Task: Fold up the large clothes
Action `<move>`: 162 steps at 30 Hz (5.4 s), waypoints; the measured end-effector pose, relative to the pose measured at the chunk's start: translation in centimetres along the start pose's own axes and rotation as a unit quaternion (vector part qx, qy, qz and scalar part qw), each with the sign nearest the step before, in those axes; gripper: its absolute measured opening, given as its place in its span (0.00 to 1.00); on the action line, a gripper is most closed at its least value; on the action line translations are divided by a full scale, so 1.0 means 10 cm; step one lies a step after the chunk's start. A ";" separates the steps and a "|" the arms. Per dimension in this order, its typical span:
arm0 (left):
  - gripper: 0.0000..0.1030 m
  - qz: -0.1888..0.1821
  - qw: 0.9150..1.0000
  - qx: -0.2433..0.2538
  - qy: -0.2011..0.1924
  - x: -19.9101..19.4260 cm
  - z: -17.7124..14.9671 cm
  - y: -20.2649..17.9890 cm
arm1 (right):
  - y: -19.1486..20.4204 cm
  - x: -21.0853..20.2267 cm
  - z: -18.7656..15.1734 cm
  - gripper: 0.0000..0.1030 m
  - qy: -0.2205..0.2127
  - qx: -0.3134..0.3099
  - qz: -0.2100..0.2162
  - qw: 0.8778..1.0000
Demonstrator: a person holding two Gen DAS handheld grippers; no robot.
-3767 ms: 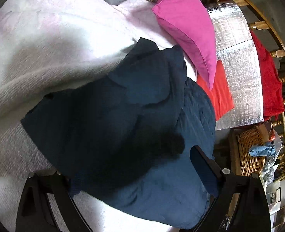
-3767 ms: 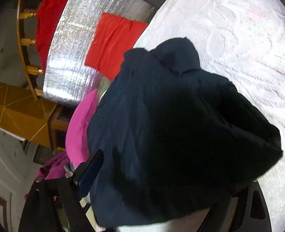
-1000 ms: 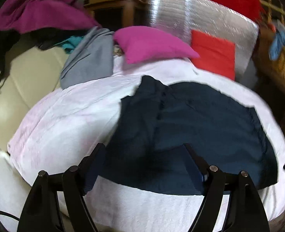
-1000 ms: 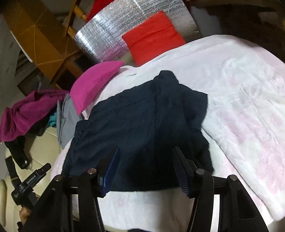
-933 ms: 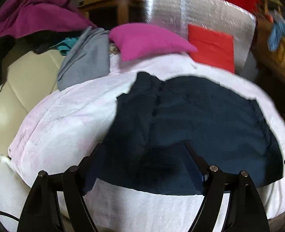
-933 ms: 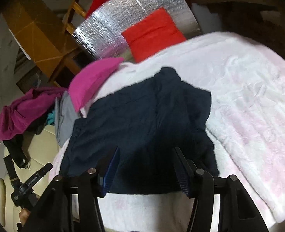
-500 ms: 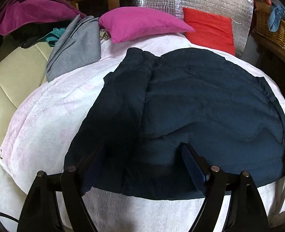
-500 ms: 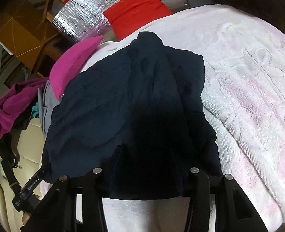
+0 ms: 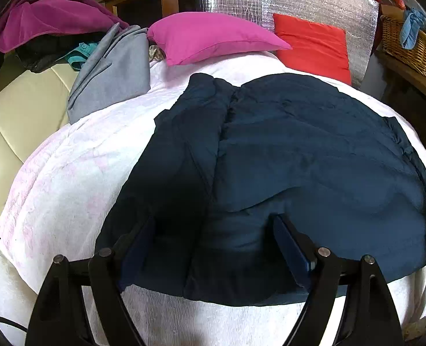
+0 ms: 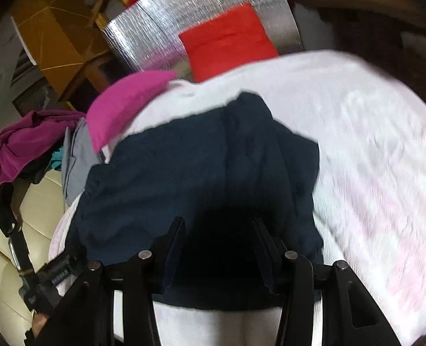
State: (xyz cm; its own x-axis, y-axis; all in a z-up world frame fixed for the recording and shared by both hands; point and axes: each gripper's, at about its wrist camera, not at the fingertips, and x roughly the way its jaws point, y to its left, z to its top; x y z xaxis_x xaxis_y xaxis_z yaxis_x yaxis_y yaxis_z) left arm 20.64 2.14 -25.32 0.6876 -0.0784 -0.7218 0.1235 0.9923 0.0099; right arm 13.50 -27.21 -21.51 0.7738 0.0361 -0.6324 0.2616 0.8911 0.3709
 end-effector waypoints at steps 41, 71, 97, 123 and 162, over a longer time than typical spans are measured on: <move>0.91 0.032 0.995 0.024 -0.087 -1.09 0.32 -0.21 | 0.64 -0.84 -0.09 0.74 -0.061 -0.107 -0.038 0.992; 0.99 0.049 0.948 0.041 -0.311 -3.80 0.02 -0.59 | 1.01 -2.68 -0.65 1.00 -0.192 -0.103 -0.075 0.973; 0.99 0.049 0.952 0.035 -0.299 -3.78 -0.03 -0.54 | 1.10 -2.67 -0.66 1.00 -0.190 -0.101 -0.070 0.974; 0.99 0.051 0.953 0.030 -0.296 -3.76 -0.02 -0.49 | 1.15 -2.66 -0.67 1.00 -0.192 -0.105 -0.071 0.973; 0.99 0.052 0.966 0.018 -0.254 -3.18 0.21 -0.12 | 1.46 -2.09 -0.37 1.00 -0.172 -0.130 -0.090 0.972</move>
State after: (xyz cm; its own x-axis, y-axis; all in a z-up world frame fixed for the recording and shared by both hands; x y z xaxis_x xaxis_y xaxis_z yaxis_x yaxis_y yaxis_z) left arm 0.15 3.24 -0.95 0.9590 -0.0240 -0.2825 0.0530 0.9940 0.0955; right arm -1.04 -13.32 -5.38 0.8878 -0.2452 -0.3895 0.2913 0.9546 0.0630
